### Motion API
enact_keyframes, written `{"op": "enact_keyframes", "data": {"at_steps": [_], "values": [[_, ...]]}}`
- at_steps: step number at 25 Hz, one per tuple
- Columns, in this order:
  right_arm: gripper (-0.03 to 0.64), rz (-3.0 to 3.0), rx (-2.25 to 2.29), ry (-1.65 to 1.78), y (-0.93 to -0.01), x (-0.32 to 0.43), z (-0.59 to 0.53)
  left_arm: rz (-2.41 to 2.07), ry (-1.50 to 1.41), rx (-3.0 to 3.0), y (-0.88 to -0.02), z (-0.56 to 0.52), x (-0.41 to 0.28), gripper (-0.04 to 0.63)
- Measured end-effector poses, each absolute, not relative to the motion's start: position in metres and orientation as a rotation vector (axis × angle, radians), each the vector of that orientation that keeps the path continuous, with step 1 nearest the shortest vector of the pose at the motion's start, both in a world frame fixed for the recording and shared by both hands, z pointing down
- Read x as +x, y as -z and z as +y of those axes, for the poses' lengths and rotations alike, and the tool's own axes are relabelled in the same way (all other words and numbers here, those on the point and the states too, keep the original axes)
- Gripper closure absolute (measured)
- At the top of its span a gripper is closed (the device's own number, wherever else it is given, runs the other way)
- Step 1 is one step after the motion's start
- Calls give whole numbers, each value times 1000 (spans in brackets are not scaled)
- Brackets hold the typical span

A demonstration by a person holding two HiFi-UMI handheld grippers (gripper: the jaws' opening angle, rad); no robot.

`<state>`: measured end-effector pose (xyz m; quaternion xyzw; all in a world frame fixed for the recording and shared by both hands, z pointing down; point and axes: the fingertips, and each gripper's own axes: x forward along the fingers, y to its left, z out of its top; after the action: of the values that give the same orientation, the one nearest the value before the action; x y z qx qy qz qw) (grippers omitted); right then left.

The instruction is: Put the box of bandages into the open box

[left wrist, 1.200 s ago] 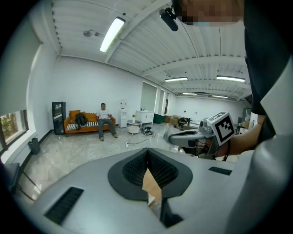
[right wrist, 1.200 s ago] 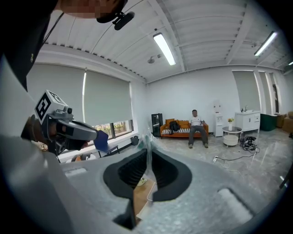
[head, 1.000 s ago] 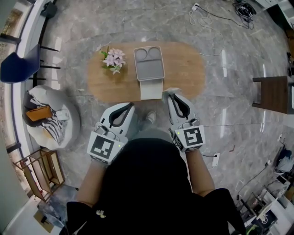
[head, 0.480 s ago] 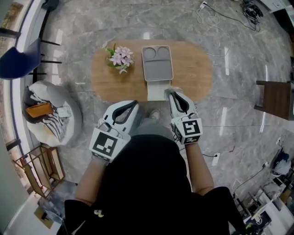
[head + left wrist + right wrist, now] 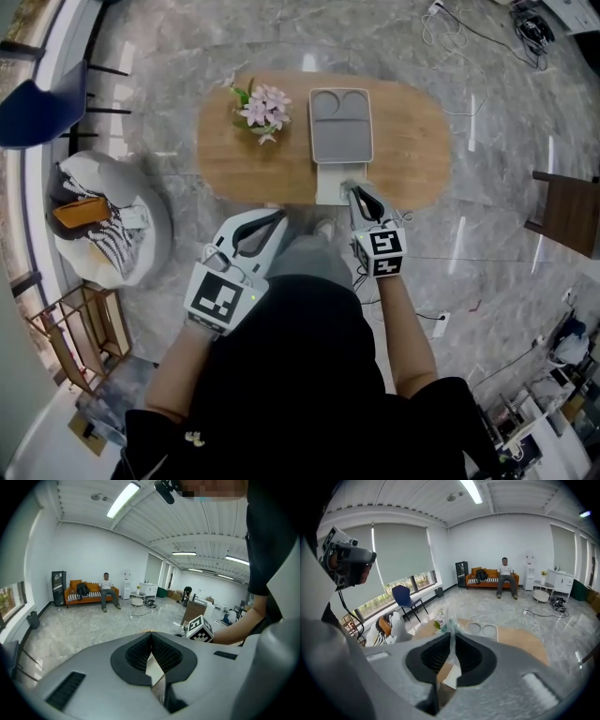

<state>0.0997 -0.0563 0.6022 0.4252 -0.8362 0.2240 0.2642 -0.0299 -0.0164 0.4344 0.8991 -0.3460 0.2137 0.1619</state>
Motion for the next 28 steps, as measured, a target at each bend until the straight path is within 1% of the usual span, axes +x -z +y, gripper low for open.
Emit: {"op": "enact_keyframes", "data": {"at_steps": [20,28], "values": [[586,-1929,1011,-882,-801,77,-55,-1002,-690,2417,-482,-2,-105,584],[584,-1810,979,-942,-866,78,-49,-1021,-701,2333,-500,8,-120,584]]}}
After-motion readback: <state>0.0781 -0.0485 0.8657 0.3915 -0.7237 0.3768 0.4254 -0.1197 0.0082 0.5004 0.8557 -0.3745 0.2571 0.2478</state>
